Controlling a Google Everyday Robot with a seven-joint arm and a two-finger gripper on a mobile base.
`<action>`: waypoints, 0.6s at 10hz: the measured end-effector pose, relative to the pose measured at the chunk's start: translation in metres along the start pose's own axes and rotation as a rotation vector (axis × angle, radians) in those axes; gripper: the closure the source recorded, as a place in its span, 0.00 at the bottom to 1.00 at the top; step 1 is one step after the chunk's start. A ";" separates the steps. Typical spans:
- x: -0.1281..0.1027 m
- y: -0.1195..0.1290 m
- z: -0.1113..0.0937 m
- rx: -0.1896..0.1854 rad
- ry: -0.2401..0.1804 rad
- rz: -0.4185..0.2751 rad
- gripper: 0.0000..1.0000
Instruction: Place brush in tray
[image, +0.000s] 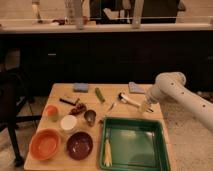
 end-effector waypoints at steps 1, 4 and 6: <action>0.001 0.001 0.002 0.015 -0.009 0.038 0.20; -0.002 -0.003 0.012 0.039 -0.024 0.069 0.20; -0.006 -0.007 0.023 0.037 -0.033 0.077 0.20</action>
